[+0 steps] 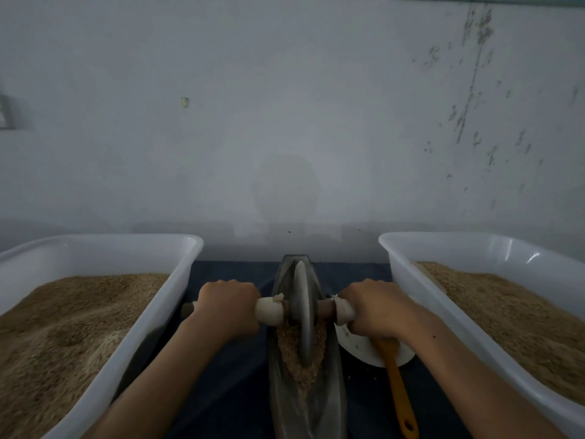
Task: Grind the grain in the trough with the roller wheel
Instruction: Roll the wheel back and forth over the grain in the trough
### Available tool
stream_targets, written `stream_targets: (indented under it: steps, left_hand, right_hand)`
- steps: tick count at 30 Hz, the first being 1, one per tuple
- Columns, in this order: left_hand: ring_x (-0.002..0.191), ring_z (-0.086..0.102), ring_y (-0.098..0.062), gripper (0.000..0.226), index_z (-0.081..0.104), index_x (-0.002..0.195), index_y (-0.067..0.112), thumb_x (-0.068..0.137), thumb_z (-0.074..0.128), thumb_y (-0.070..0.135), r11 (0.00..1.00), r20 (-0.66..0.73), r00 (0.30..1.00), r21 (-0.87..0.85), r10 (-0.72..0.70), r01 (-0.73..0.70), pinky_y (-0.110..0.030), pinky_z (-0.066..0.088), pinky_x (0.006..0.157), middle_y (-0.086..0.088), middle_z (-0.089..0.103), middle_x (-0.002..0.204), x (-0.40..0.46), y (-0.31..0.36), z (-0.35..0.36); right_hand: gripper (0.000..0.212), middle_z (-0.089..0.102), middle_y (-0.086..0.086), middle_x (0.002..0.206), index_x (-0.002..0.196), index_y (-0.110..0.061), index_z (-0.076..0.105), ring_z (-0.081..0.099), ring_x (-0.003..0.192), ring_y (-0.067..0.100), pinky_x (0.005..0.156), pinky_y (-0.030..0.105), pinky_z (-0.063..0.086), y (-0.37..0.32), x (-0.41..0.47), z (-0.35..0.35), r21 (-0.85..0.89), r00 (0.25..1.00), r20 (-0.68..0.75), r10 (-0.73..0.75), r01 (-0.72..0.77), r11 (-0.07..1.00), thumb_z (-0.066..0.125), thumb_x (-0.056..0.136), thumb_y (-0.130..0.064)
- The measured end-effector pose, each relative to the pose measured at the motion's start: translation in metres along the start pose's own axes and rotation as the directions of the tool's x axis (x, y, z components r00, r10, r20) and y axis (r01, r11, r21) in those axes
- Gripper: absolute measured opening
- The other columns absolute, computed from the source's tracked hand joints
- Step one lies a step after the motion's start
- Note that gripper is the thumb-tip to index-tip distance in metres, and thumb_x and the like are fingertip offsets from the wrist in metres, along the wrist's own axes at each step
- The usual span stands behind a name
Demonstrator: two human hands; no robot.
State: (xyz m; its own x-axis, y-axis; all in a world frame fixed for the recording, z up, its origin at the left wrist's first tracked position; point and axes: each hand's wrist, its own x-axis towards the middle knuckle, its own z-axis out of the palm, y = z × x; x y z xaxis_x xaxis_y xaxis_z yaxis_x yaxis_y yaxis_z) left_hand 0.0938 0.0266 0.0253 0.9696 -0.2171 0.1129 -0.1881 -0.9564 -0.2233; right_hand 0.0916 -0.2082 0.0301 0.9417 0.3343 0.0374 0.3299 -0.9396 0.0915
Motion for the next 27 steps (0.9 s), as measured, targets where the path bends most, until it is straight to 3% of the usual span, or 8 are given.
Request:
stream_targets:
  steps: [5, 11, 14, 18, 22, 25, 27]
  left_hand:
    - [0.094, 0.061, -0.017, 0.027, 0.059, 0.111, 0.025, 0.085, 0.059, 0.035, 0.998, -0.07, 0.997, -0.06, 0.012, -0.017, -0.029, 0.044, 0.077, 0.002, 0.064, 0.102, 0.0, -0.001, 0.003]
    - [0.094, 0.061, -0.015, 0.023, 0.055, 0.105, 0.031, 0.086, 0.055, 0.043, 0.991, -0.294, 0.956, -0.133, -0.017, -0.023, -0.028, 0.039, 0.072, 0.007, 0.064, 0.1, 0.0, -0.003, 0.017]
    - [0.092, 0.061, -0.014, 0.023, 0.054, 0.104, 0.03, 0.087, 0.054, 0.044, 0.991, -0.337, 0.941, -0.134, -0.017, -0.03, -0.027, 0.04, 0.072, 0.007, 0.064, 0.099, -0.002, -0.002, 0.019]
    - [0.093, 0.061, -0.015, 0.025, 0.056, 0.107, 0.028, 0.085, 0.058, 0.04, 0.992, -0.239, 0.971, -0.118, 0.024, -0.054, -0.028, 0.041, 0.074, 0.005, 0.064, 0.101, -0.002, -0.003, 0.011]
    - [0.094, 0.061, -0.017, 0.032, 0.058, 0.113, 0.025, 0.083, 0.061, 0.037, 0.993, -0.06, 0.996, -0.087, 0.072, -0.077, -0.03, 0.046, 0.08, 0.002, 0.064, 0.103, -0.004, -0.006, 0.002]
    - [0.096, 0.061, -0.017, 0.038, 0.057, 0.116, 0.026, 0.081, 0.064, 0.038, 0.993, 0.031, 0.997, -0.089, 0.077, -0.074, -0.028, 0.042, 0.075, 0.002, 0.064, 0.105, -0.006, -0.007, 0.0]
    - [0.097, 0.061, -0.018, 0.038, 0.057, 0.116, 0.026, 0.081, 0.064, 0.039, 0.996, 0.008, 0.998, -0.062, 0.061, -0.061, -0.028, 0.04, 0.074, 0.002, 0.064, 0.106, -0.005, -0.006, 0.0]
  right_hand:
    - [0.01, 0.064, 0.0, 0.093, 0.095, -0.02, 0.059, 0.061, 0.084, 0.018, 0.065, 0.028, 0.041, -0.003, 0.003, 0.0, -0.017, 0.999, -0.038, 0.031, -0.032, 0.999, 0.058, 0.085, -0.021]
    - [0.006, 0.063, -0.002, 0.096, 0.094, -0.022, 0.048, 0.059, 0.089, 0.02, 0.067, 0.03, 0.035, -0.007, 0.011, 0.02, -0.045, 0.926, -0.375, 0.04, -0.061, 0.997, 0.051, 0.09, -0.019]
    - [0.006, 0.063, -0.002, 0.097, 0.093, -0.022, 0.048, 0.059, 0.089, 0.021, 0.069, 0.031, 0.034, -0.008, 0.011, 0.022, -0.048, 0.903, -0.428, 0.027, -0.052, 0.997, 0.052, 0.09, -0.018]
    - [0.007, 0.064, -0.002, 0.095, 0.089, -0.025, 0.048, 0.06, 0.087, 0.019, 0.066, 0.03, 0.037, -0.004, 0.003, 0.008, -0.023, 0.973, -0.228, 0.028, -0.034, 0.999, 0.055, 0.088, -0.024]
    - [0.022, 0.065, 0.001, 0.1, 0.105, -0.022, 0.06, 0.062, 0.09, 0.019, 0.077, 0.035, 0.052, -0.006, -0.006, -0.011, 0.017, 0.998, 0.066, 0.022, -0.023, 1.0, 0.063, 0.084, -0.023]
    - [0.025, 0.065, 0.002, 0.103, 0.109, -0.019, 0.06, 0.062, 0.092, 0.018, 0.082, 0.035, 0.053, -0.008, -0.007, -0.016, 0.009, 0.991, 0.136, 0.021, -0.023, 1.0, 0.064, 0.085, -0.023]
    - [0.027, 0.064, 0.003, 0.105, 0.111, -0.019, 0.06, 0.062, 0.093, 0.018, 0.083, 0.035, 0.053, -0.009, -0.006, -0.016, 0.013, 0.99, 0.139, 0.025, -0.027, 1.0, 0.064, 0.085, -0.023]
